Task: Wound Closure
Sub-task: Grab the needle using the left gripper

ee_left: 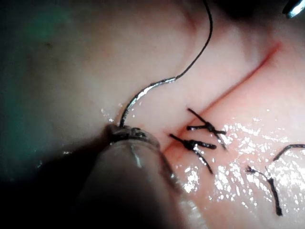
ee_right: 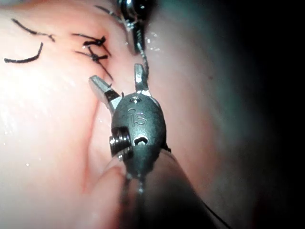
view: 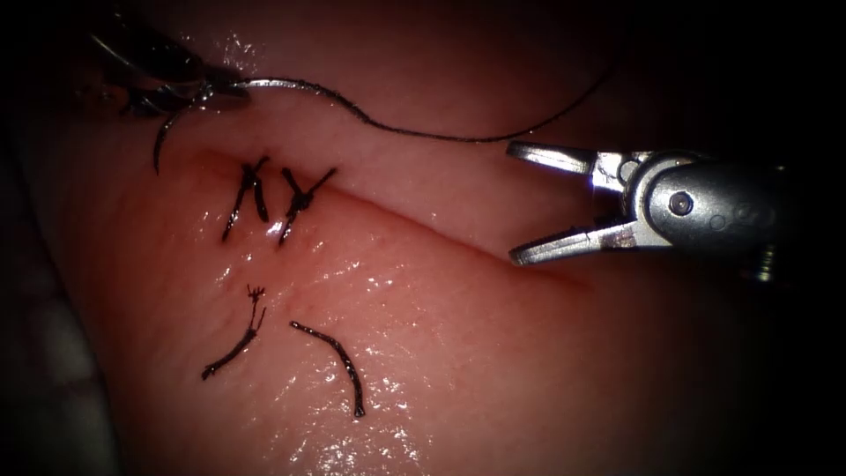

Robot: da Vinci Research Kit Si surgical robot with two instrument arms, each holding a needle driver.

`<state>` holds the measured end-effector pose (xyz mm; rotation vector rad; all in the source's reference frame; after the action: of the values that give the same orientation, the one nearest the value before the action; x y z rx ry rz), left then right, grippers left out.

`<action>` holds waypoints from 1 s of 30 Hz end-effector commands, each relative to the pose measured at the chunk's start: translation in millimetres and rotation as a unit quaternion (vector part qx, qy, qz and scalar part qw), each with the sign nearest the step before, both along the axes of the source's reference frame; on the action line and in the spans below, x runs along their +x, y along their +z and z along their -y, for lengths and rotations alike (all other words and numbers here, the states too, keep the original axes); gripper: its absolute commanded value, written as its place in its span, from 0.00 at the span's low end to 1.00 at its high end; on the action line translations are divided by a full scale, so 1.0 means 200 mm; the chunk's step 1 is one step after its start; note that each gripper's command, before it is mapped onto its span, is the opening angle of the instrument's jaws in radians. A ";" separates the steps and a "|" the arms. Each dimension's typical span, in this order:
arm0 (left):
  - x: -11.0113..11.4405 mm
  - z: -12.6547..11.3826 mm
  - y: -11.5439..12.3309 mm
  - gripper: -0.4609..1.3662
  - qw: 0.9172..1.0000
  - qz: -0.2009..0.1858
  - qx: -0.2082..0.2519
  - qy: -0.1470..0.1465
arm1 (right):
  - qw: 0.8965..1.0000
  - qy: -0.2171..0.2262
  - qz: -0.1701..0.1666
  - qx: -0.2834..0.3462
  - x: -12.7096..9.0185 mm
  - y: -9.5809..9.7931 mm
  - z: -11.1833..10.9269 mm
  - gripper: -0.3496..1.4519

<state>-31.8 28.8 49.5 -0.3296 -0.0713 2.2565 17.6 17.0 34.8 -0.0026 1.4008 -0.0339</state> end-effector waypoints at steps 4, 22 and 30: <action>0.000 -0.002 -0.001 0.06 1.000 0.013 -0.001 -0.007 | 1.000 -0.003 0.000 0.000 0.000 -0.001 0.001 0.81; -0.019 -0.014 -0.026 0.06 0.976 0.083 0.008 -0.200 | 0.991 0.019 0.002 0.129 -0.007 0.005 0.000 0.67; -0.031 -0.013 -0.036 0.06 0.965 0.136 0.003 -0.222 | 0.971 0.103 0.025 0.213 -0.009 0.014 0.003 0.69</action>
<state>-38.3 31.4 42.1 -0.5870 -0.1275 1.7485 15.7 16.5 37.9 0.2110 1.3229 0.4447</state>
